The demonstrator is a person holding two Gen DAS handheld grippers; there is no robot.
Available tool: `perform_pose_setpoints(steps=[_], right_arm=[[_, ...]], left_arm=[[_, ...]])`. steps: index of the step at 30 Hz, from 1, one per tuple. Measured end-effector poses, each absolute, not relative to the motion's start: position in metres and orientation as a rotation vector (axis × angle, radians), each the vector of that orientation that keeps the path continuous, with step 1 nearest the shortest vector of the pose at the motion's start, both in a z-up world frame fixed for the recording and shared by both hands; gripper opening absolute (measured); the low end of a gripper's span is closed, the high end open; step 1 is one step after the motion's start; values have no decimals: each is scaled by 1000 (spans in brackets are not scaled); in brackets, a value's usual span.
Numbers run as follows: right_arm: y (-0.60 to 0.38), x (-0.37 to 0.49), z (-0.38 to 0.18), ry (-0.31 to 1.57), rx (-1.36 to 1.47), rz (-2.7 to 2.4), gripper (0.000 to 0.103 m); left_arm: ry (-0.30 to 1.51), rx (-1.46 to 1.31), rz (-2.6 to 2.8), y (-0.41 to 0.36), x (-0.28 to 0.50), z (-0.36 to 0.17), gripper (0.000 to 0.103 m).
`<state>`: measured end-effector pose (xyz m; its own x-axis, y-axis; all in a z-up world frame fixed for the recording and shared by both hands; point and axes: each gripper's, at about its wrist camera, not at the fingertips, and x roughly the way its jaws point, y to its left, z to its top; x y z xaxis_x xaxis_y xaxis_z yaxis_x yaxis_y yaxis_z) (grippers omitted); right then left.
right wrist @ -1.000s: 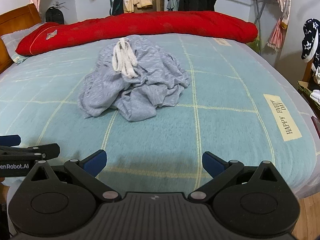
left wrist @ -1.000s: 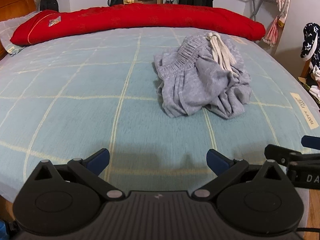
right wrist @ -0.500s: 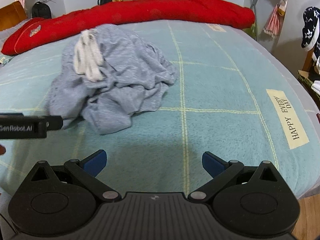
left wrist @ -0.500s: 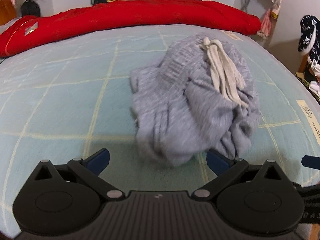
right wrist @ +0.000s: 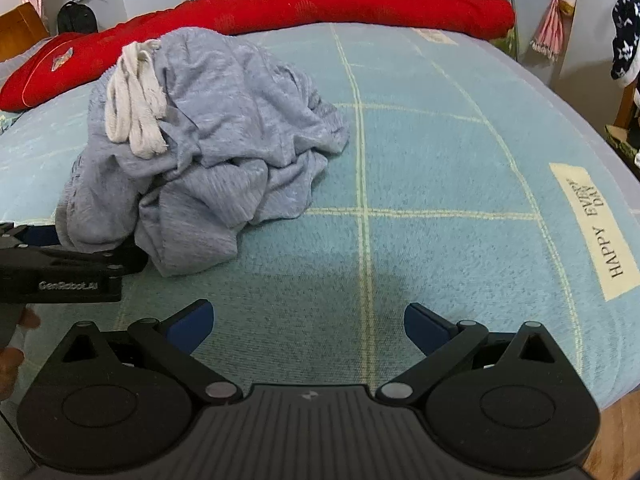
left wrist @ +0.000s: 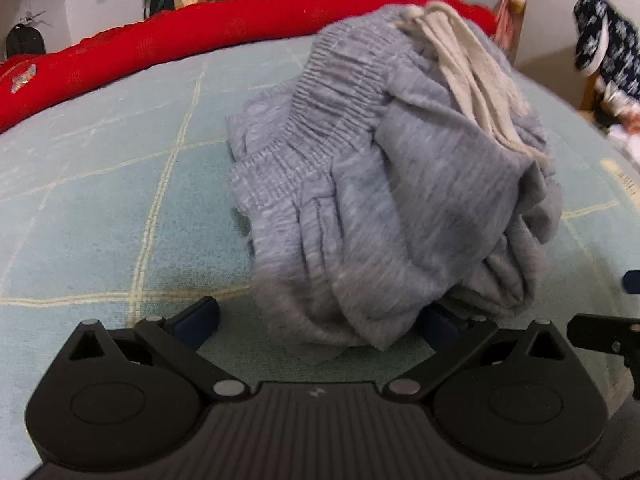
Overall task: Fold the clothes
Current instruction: 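Move both open grippers toward the grey sweatpants pile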
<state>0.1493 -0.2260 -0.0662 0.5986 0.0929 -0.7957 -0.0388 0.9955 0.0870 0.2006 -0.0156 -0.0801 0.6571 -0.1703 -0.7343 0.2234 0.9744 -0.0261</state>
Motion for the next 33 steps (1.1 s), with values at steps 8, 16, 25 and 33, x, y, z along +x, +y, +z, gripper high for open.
perform_pose_setpoints(steps=[8,16,25,33], right_arm=[[-231,146,-64,916,84,83,103],[-235,140,-55,875,58,73,103],[-235,127,-45,850,69,136,103],[-230,101,-27,774,46,159,103]], left_arm=[[812,112,-187,-4,202,-66,103],[730,103,-106,20,216,-33,103],[808,-4,-182,31,189,-39,102],[763,107,-220,26,180,-20,102]])
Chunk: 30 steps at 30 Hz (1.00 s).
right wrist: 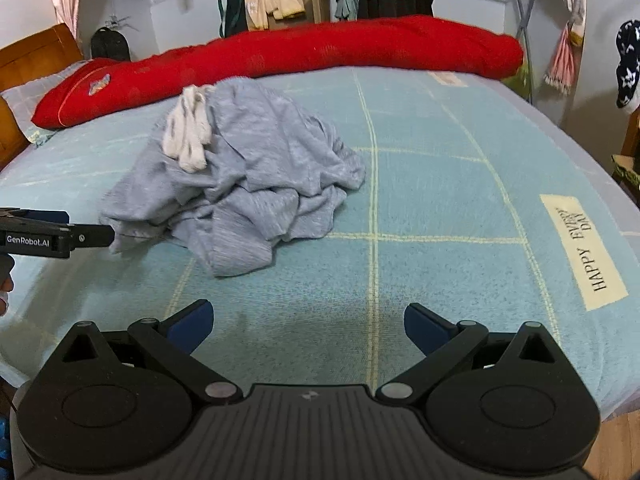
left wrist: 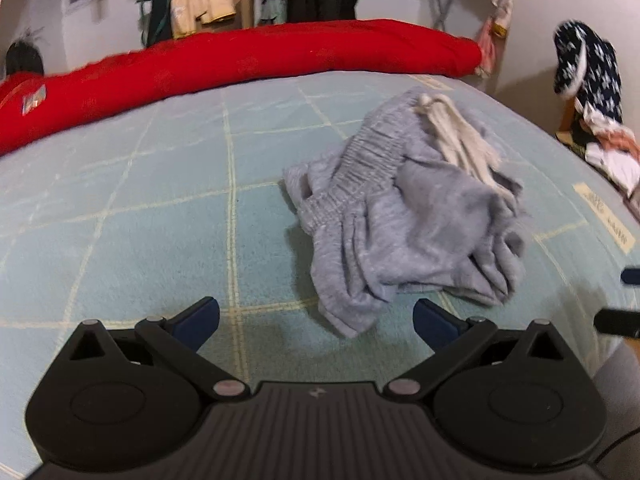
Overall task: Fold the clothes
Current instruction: 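Move both open grippers toward the grey sweatpants pile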
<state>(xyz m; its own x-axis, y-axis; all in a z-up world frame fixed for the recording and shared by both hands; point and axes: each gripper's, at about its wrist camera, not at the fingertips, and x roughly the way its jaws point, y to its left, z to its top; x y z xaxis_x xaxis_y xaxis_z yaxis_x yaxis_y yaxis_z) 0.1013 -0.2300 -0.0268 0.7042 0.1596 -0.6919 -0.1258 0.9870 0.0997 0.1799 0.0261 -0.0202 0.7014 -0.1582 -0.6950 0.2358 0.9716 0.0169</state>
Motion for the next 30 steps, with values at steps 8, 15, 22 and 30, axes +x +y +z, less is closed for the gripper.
perform_pose_setpoints(steps=[8,15,22,30], right_arm=[[-216,79,-15,686,-35,308,103],[-211,76,-8,697,27,385,103],[-208,68,-5,636,-30,400,103],[-211,70,-5,584,-83,460,103]], left_arm=[[783,38,-347,32,162,-14,102],[773,42,-316,34,155,-10,102],[741,149,-291,24,151,-4,102],[670,159,-364,8,168,6,102]])
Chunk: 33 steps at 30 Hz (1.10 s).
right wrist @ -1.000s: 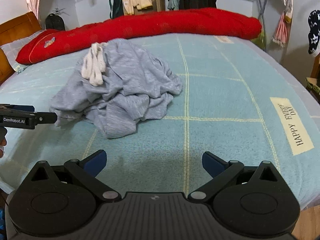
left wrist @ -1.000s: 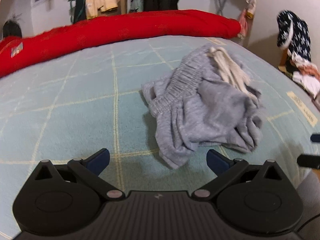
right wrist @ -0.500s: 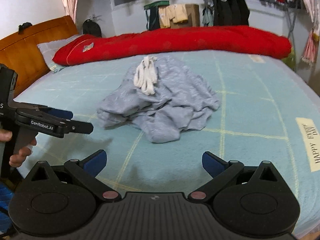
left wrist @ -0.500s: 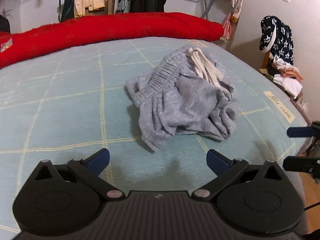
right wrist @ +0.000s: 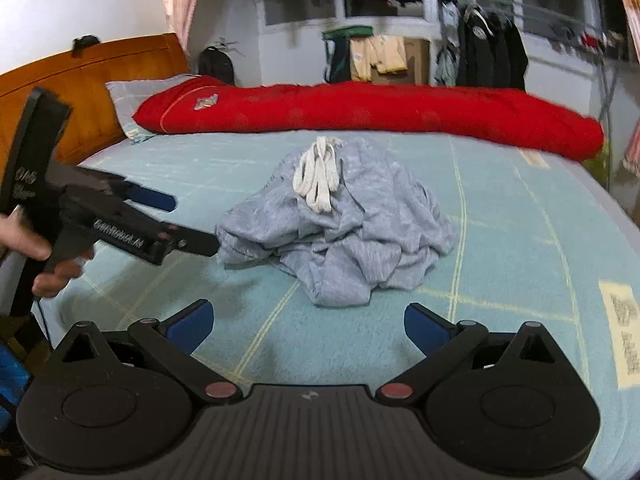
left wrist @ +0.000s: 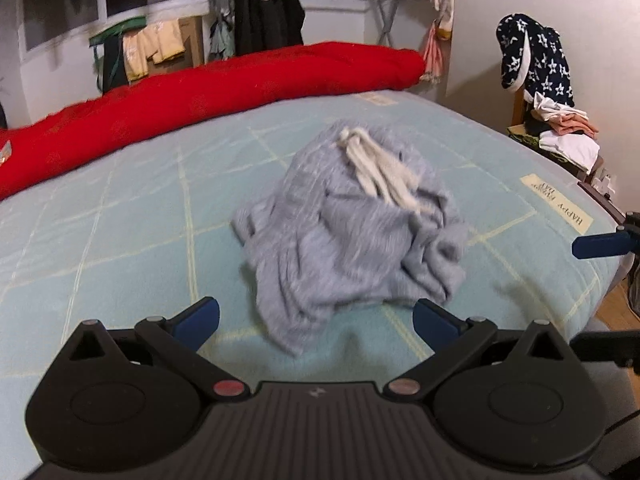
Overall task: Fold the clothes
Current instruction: 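Move both open grippers toward the grey sweatpants pile, then grasp the sweatpants waistband with the left gripper while the right gripper grasps the waistband beside it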
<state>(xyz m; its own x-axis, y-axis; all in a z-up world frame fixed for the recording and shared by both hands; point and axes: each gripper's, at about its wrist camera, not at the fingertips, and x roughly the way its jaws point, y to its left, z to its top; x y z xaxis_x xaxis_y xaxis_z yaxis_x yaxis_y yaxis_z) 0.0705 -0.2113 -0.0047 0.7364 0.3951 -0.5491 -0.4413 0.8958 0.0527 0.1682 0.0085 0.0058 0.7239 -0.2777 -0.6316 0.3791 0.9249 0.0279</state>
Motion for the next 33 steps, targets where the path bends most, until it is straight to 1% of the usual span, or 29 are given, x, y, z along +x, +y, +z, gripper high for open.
perform_pose_setpoints(steps=[3,10,17,19,23,28,31,33], right_arm=[[-210,77,-3,551,-149,485,103],[-208,143,0,564,-145,586,103],[-192,213,-8,556,-203,756,103],[-190,235,-16,588,-224,808,103],[-188,262,-30,678,-287,886,103],[-182,260,-39,684,-406,908,103],[-171,266,-33,777,-452,886,103],[-164,272,-24,861,-462,863,103]], left_arm=[[657,136,-412,6,177,7,102],[754,26,-450,10,220,-6,102],[791,80,-492,13,263,-21,102],[821,100,-518,15,275,-27,102],[893,49,-599,20,292,-35,103],[1011,-73,-610,30,304,-41,103],[1117,-171,-570,42,308,-46,102],[1164,-221,-550,45,308,-41,100]])
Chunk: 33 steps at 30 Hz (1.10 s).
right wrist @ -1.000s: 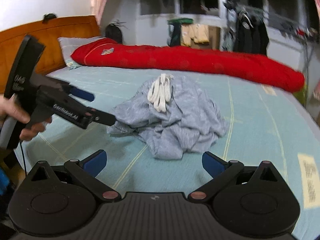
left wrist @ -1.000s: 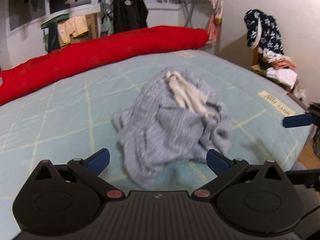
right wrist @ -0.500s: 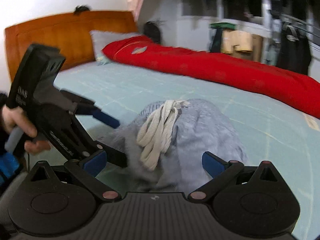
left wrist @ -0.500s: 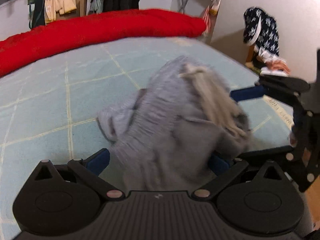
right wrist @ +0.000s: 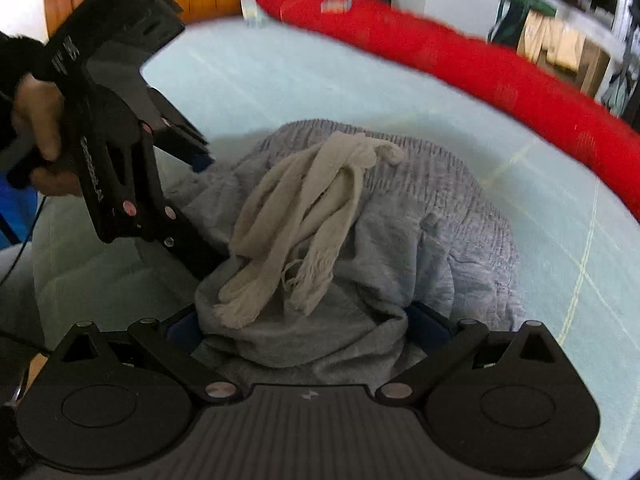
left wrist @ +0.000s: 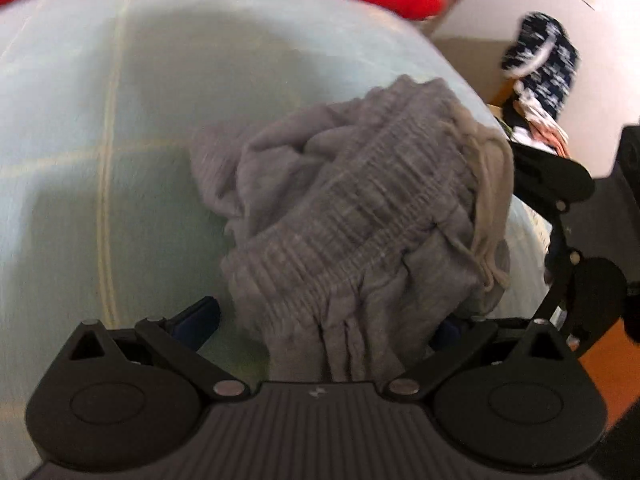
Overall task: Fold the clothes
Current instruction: 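Grasp the sweatpants waistband with the left gripper while the right gripper grasps the waistband beside it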
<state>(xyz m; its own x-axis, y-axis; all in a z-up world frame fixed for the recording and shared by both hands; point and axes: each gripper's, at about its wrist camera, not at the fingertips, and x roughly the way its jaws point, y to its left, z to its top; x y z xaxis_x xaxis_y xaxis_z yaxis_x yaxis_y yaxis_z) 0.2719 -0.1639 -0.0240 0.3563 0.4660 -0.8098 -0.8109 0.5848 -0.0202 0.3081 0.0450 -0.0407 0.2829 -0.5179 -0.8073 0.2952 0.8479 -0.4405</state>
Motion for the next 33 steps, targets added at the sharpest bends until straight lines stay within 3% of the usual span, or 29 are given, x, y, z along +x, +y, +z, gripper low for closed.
perform_pose_setpoints(steps=[6,12,15,18,26,28,30,33], right_arm=[[-165,290,23,1110,-320,775,103],[-177,289,78,1127,-317,712,103],[-188,289,94,1123,-302,722,103],[-198,294,105,1114,-300,749,103],[-190,355,133,1065,-359,996,103],[-187,363,131,1070,-390,1038,103],[-185,367,126,1077,-445,1052,103],[-175,370,116,1103,-478,1067,103]], left_arm=[[1117,-313,-629,55,306,8,97],[1100,-399,-725,68,322,35,93],[1135,-363,-729,64,329,29,91],[1200,-364,-668,61,328,26,80],[1265,-468,-489,78,313,-16,70],[1258,-518,-469,88,314,-26,61],[1235,-574,-465,98,306,-26,40],[1185,-671,-478,119,289,-15,28]])
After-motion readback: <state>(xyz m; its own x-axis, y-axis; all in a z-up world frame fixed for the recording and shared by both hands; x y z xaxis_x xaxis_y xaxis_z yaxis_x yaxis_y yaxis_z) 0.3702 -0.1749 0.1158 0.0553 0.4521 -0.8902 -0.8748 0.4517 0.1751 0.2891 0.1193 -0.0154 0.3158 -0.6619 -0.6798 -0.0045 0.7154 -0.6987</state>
